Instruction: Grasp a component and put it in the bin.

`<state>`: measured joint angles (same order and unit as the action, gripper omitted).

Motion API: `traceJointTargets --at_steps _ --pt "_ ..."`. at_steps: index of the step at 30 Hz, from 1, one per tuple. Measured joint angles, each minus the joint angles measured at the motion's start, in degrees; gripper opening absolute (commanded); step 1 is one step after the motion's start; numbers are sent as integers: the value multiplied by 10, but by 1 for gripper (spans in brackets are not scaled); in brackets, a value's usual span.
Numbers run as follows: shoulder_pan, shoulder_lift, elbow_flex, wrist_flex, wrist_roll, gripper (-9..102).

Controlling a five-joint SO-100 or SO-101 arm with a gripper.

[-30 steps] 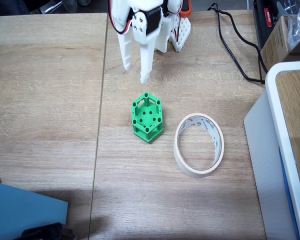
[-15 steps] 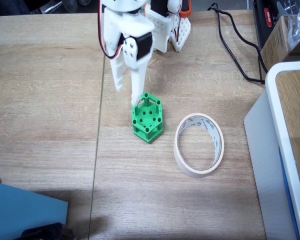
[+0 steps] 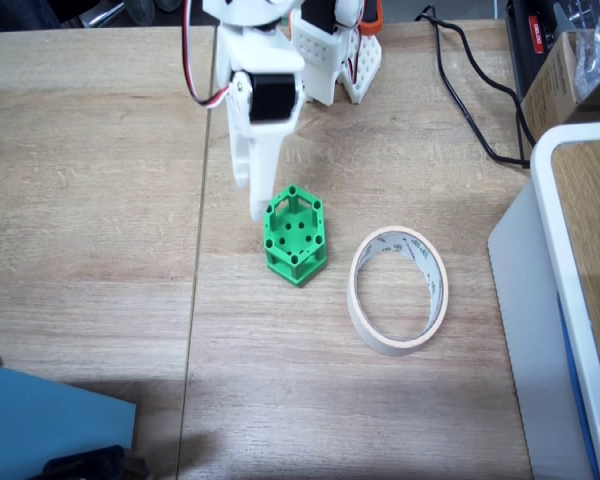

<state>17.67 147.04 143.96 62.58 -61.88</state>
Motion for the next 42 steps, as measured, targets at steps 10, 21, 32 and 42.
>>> traceJointTargets --at_steps 10,21,32,42 --pt "-1 0 45 0 -18 18" --pt "-78 -48 45 0 -18 18" --pt "-84 -52 54 0 -18 18" --pt "-85 -76 55 0 -18 18"
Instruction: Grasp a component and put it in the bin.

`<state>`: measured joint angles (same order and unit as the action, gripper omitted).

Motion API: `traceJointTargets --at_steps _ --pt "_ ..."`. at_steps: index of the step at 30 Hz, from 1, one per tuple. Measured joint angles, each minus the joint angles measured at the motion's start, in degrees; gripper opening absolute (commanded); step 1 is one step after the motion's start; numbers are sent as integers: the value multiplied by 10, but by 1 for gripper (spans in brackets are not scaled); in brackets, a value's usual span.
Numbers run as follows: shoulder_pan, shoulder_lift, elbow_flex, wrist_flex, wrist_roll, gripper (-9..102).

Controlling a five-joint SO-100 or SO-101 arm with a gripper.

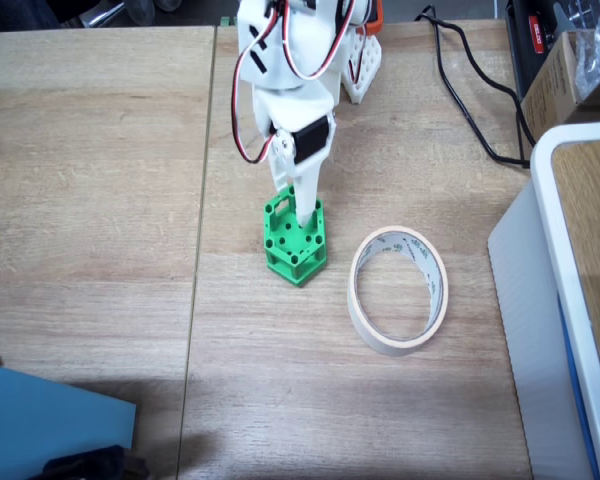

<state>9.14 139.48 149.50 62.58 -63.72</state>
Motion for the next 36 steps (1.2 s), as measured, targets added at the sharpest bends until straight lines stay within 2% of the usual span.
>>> traceJointTargets --at_steps 10,27,36 --pt "4 -54 0 0 3 17" --pt "-2 -54 0 -7 0 0" --pt "-2 40 0 -7 0 0"
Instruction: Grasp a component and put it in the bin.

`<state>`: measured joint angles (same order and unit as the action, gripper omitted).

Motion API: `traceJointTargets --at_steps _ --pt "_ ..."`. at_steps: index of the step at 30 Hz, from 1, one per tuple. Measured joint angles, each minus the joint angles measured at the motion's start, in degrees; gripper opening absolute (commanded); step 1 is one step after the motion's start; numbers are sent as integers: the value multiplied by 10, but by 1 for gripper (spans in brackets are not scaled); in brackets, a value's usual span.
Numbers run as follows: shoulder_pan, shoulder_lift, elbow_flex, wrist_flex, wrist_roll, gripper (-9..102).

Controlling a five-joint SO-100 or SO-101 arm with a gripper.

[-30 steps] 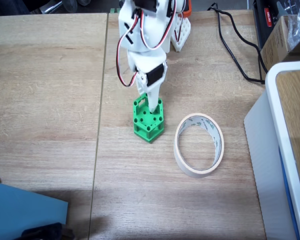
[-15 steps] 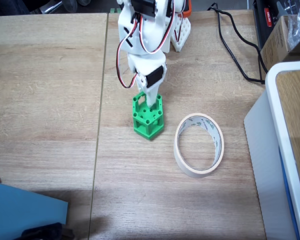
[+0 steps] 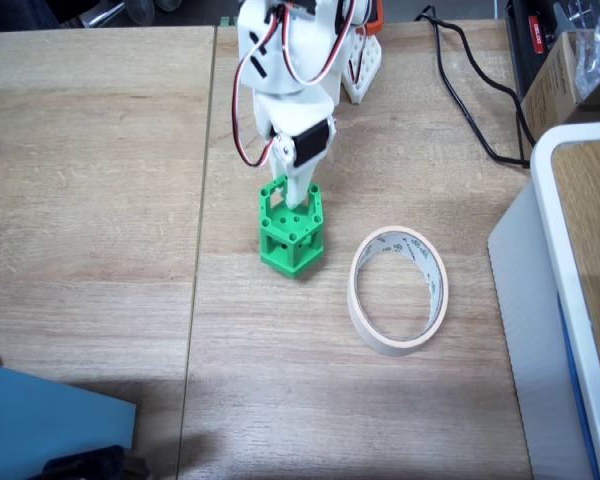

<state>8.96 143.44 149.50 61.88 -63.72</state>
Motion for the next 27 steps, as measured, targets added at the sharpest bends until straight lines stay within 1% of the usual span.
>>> traceJointTargets --at_steps 5,9,14,19,24,27 --pt "0 44 -1 0 0 0" --pt "-7 48 -43 0 0 0" --pt "-80 24 -128 1 0 0" --pt "-169 -43 -186 1 0 0" --pt "-245 -105 -200 1 0 0" --pt "-274 -135 -200 1 0 0"
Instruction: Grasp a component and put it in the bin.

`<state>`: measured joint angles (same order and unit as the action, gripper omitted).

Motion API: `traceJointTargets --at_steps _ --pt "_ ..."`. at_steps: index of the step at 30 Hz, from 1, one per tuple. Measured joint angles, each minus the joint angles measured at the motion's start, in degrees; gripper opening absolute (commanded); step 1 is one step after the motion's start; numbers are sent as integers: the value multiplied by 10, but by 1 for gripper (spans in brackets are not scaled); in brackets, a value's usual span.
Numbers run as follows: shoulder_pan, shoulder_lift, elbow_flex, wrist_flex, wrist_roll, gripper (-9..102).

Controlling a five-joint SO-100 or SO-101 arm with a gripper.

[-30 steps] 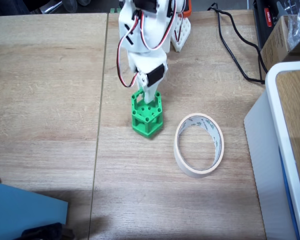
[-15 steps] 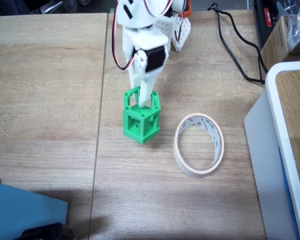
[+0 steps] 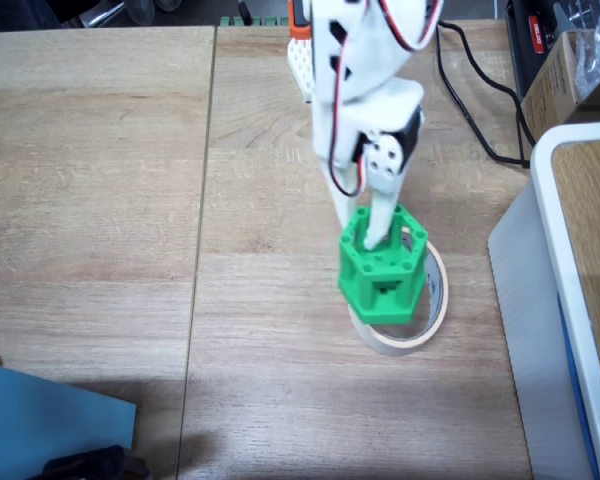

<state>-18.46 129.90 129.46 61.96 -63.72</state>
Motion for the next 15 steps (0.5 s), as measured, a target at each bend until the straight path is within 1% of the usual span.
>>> traceJointTargets --at_steps 5,15 --pt "-25 -35 0 0 0 0" --pt "-34 -112 -11 0 0 0"
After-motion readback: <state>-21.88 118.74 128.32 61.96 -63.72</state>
